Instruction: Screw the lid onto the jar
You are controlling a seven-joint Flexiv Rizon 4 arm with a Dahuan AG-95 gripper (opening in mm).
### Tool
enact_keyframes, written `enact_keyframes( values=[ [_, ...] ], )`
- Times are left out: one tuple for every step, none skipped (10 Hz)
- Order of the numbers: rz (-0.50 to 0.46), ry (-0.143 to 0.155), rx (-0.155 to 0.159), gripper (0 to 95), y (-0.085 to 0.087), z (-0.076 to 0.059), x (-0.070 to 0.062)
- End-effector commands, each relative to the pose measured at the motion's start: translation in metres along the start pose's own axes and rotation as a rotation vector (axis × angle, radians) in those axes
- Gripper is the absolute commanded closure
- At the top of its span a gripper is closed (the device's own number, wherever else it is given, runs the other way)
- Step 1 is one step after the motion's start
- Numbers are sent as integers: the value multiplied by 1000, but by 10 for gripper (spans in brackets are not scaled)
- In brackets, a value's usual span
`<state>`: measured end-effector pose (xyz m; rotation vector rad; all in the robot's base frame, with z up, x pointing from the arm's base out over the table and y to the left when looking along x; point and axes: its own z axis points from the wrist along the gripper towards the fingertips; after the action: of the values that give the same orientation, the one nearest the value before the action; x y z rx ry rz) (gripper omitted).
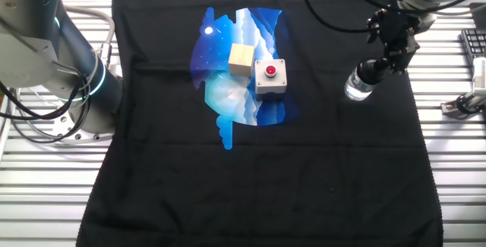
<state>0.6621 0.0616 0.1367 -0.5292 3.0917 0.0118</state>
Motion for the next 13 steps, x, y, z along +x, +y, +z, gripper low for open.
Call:
enact_keyframes(
  values=[
    [1, 3, -4, 190, 1, 0, -1],
    [1, 4, -5, 190, 2, -1, -1],
    [1, 6, -4, 190, 2, -1, -1],
    [1, 6, -7, 190, 4, 0, -1],
    [2, 6, -7, 190, 4, 0, -1],
    [5, 8, -6, 380, 6, 0, -2],
    [7, 11, -4, 380, 9, 1, -2],
    [10, 11, -4, 380, 11, 2, -1],
    [10, 10, -4, 380, 11, 4, 1],
    [9, 8, -3, 380, 11, 5, 4],
    [8, 7, -4, 380, 11, 5, 4],
    [8, 9, -3, 380, 11, 5, 4],
    [8, 11, -2, 380, 11, 4, 4]
  ],
)
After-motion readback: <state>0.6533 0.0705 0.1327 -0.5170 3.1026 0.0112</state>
